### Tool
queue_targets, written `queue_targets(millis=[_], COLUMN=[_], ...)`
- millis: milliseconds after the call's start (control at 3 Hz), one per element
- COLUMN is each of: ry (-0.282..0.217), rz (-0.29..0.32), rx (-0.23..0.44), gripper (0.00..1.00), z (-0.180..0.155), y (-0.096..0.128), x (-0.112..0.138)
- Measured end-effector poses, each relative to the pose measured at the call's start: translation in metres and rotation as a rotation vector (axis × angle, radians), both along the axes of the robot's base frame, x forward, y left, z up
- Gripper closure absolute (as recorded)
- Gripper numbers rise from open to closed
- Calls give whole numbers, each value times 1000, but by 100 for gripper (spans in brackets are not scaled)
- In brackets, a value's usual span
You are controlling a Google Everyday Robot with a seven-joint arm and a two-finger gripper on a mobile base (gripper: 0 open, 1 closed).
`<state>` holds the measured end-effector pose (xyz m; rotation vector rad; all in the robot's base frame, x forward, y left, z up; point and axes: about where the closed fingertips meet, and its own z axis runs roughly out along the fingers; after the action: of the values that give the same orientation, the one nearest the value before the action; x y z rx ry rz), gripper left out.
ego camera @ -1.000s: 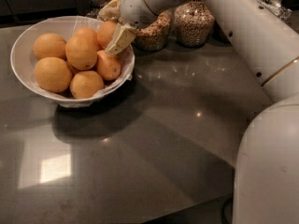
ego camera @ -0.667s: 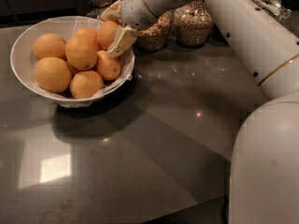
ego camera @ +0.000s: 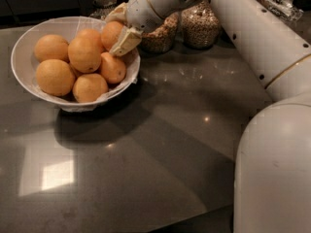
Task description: Pick orange from white bowl
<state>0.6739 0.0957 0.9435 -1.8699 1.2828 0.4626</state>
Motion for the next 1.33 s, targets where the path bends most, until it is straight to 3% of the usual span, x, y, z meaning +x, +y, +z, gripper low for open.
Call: queue_targets(millis=[667, 1000, 1333], ry=[0, 0, 0], rz=[0, 0, 0], rx=[0, 0, 0], gripper=[91, 100, 100], z=[0, 0, 0], y=[0, 0, 0], x=[0, 0, 0])
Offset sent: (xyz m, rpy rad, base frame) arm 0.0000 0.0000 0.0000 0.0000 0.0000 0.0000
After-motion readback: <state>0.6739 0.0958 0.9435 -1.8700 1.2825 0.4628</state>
